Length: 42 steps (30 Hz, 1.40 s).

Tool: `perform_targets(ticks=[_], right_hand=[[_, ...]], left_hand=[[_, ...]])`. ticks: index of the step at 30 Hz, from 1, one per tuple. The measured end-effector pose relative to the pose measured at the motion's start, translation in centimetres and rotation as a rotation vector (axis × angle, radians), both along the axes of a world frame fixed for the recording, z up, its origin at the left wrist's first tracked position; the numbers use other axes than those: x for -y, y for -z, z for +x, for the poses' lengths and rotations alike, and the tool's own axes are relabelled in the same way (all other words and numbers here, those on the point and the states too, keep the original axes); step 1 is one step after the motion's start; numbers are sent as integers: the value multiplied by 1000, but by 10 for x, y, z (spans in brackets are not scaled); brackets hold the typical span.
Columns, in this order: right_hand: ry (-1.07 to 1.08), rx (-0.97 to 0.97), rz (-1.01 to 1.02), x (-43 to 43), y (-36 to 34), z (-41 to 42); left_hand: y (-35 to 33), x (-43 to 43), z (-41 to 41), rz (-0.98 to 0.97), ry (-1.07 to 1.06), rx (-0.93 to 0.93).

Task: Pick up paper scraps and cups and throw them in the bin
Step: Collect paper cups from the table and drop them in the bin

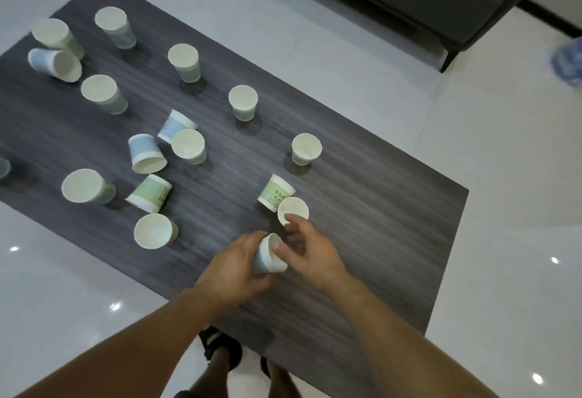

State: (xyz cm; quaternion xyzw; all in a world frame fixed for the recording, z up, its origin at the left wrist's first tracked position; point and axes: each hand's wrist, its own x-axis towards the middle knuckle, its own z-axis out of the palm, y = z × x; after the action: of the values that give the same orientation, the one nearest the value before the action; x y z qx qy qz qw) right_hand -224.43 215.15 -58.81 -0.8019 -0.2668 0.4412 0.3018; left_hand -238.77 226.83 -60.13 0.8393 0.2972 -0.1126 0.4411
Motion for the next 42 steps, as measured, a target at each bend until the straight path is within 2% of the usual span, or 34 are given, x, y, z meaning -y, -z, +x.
perform_targets(ticks=[2, 4, 8, 13, 20, 27, 33, 42], right_hand=[[40, 353, -33, -10, 9, 15], [-10, 541, -123, -25, 22, 24], [-128, 520, -322, -54, 56, 25], [-198, 577, -345, -56, 69, 9], [-396, 591, -146, -48, -4, -30], [-803, 564, 86, -40, -113, -137], [-1141, 606, 202, 8, -182, -233], [-1573, 636, 459, 118, -249, -400]], left_hand=[[4, -4, -10, 34, -94, -36], [8, -5, -23, 36, -176, -75], [10, -11, -46, 45, -279, -86], [-10, -25, -63, 195, -432, -15], [-80, 8, -102, 176, -663, 15], [-175, 64, -190, 260, -940, 26], [-230, 166, -306, 391, -1216, -41], [-291, 396, -453, 506, -1739, -117]])
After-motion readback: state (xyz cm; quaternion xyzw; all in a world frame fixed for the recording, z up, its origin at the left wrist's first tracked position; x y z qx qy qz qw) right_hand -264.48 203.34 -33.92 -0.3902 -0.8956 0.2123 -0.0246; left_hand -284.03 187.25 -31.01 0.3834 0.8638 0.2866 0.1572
